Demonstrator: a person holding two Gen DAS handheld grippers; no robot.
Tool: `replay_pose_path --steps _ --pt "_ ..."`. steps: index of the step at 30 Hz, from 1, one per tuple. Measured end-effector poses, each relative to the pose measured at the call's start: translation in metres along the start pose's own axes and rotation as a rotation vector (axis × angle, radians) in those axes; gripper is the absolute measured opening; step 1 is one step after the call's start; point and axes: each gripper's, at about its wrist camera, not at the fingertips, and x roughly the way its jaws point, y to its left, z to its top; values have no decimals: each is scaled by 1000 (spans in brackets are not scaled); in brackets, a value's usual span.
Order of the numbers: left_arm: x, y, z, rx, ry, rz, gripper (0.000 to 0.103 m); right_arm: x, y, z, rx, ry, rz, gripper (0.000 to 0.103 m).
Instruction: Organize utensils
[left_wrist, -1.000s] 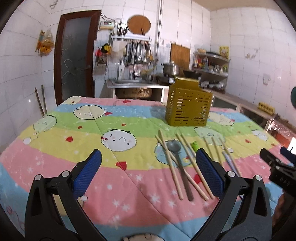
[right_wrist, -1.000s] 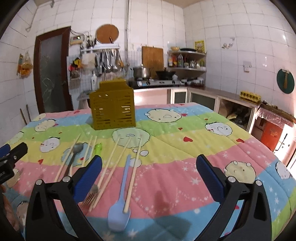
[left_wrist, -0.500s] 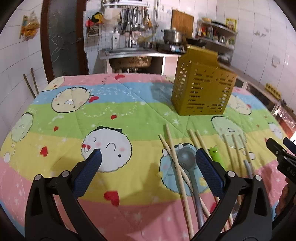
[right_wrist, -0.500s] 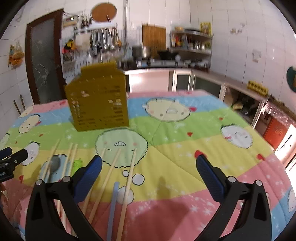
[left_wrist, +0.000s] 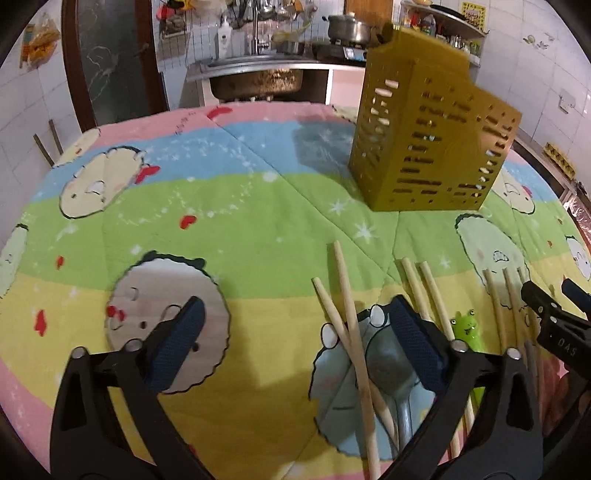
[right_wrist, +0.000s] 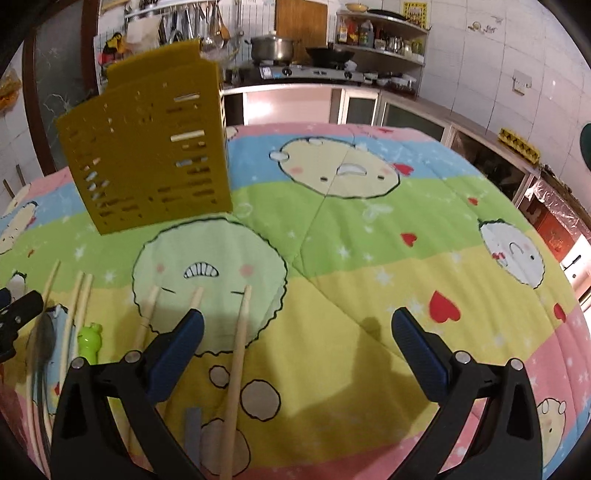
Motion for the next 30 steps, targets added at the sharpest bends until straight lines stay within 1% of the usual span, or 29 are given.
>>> replay_pose_path --steps 7,9,10,12,13,15,16,18,19,21,22,24,26,28,30 --pt "15 -5 7 -7 25 -10 84 8 3 2 2 36 6 99" --pt "18 -6 7 -4 31 -4 78 9 3 3 5 37 6 98" --pt "19 -6 7 -5 31 -2 78 9 2 4 9 36 7 97" --pt "18 -4 8 -13 27 -5 73 10 2 4 21 40 15 85" --pt "19 -3 9 -15 27 -5 71 9 2 4 25 43 21 83" --pt "19 -2 10 -18 25 -5 64 10 3 4 25 51 37 75" --pt "19 -1 11 -19 25 -6 63 13 3 6 22 52 39 73" --pt "20 -1 13 -20 25 -8 59 11 7 6 12 46 42 63" --pt "20 -2 14 -19 27 -10 57 10 9 5 9 45 43 61" --pt "22 -5 15 -9 29 -11 51 10 14 6 -7 45 43 51" --pt "22 -7 15 -1 30 -11 50 10 17 6 -14 45 47 48" --pt "24 -13 17 19 35 -16 42 10 19 7 -14 47 53 40" --pt "24 -15 18 20 46 -21 37 12 19 8 -8 51 62 34" --pt "24 -17 19 17 55 -32 30 13 17 9 -1 56 67 31" --pt "25 -19 19 21 62 -43 22 14 16 11 3 61 67 21"
